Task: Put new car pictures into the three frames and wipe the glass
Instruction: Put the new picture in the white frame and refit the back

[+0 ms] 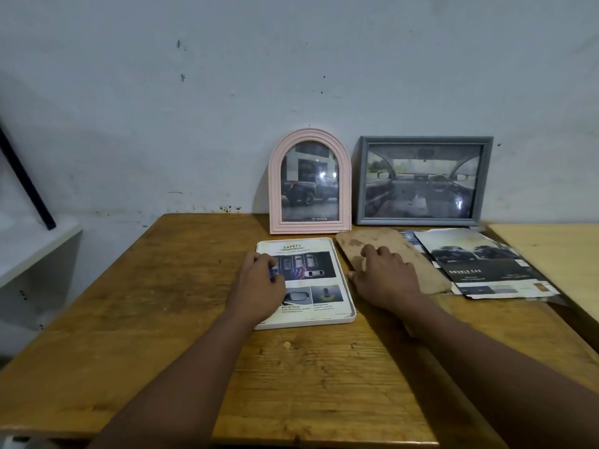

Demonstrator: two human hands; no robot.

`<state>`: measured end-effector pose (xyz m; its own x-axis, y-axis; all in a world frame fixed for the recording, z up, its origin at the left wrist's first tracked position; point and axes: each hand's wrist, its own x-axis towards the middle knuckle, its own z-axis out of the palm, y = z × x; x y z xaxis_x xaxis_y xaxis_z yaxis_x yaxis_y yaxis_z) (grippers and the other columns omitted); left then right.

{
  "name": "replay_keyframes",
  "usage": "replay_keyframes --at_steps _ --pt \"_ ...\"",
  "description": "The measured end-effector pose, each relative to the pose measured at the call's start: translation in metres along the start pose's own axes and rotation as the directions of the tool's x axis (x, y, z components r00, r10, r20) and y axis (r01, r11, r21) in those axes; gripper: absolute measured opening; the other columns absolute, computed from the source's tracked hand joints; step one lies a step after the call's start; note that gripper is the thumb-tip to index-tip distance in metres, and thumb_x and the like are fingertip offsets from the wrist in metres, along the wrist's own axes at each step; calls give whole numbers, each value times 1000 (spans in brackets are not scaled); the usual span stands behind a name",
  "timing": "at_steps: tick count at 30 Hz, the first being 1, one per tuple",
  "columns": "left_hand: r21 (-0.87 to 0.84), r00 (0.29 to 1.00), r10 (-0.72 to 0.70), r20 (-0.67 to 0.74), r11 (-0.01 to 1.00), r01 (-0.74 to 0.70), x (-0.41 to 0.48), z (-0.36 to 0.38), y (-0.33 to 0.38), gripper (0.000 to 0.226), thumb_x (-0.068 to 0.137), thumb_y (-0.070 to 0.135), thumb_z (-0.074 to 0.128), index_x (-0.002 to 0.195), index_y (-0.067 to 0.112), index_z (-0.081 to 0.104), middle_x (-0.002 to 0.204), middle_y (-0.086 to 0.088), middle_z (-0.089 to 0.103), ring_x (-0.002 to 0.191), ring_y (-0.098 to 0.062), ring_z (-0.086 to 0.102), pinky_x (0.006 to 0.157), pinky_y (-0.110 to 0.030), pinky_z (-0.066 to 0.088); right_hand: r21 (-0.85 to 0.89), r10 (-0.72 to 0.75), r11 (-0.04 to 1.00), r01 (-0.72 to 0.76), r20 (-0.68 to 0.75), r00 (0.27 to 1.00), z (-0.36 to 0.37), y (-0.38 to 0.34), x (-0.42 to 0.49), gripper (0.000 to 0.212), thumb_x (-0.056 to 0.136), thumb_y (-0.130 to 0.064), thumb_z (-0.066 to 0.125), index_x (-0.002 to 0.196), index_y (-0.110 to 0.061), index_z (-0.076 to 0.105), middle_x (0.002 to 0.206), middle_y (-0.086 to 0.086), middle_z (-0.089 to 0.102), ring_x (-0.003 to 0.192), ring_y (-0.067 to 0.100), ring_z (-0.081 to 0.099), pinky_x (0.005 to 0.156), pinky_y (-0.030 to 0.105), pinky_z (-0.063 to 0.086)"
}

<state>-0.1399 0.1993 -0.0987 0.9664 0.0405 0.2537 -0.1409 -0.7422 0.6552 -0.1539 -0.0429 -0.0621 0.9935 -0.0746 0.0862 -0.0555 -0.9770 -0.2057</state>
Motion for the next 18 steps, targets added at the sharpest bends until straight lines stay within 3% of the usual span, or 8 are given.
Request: replay_keyframes --at_steps 5,8,11,14,18 --pt "-30 1000 11 1 999 -11 -1 0 1 22 97 18 61 120 18 60 127 6 47 112 -14 53 68 -14 44 -94 -112 990 105 -81 990 -12 -10 -4 35 99 -38 44 126 -17 51 114 7 62 92 25 60 71 37 48" --pt "-29 1000 5 10 1000 -5 -2 -2 4 24 98 19 60 122 16 61 127 6 49 112 -14 54 71 -18 44 -189 -162 973 131 -160 974 -28 -13 -6 28 95 -26 51 121 -18 58 111 5 66 87 24 62 71 37 52" --pt "-42 999 -15 30 999 16 -3 -4 6 26 99 21 58 124 17 60 130 5 50 113 -14 53 69 -13 40 -221 -182 967 128 -243 953 -54 -13 -10 28 86 -22 64 113 -16 62 103 4 67 85 25 65 70 37 55" --pt "-43 998 -13 53 999 15 -3 -7 8 28 100 23 56 128 16 58 133 2 49 113 -15 53 72 -15 40 -153 -198 977 147 -405 892 -79 -9 -12 19 98 -22 54 110 -10 62 92 6 67 71 24 65 65 38 57" --pt "-124 996 -41 79 991 51 -4 -13 17 33 104 25 53 137 18 52 136 1 45 111 -13 53 70 -14 47 168 -59 970 174 -534 843 -108 -11 -16 27 90 -21 71 113 -10 62 97 5 68 81 24 64 75 41 56"
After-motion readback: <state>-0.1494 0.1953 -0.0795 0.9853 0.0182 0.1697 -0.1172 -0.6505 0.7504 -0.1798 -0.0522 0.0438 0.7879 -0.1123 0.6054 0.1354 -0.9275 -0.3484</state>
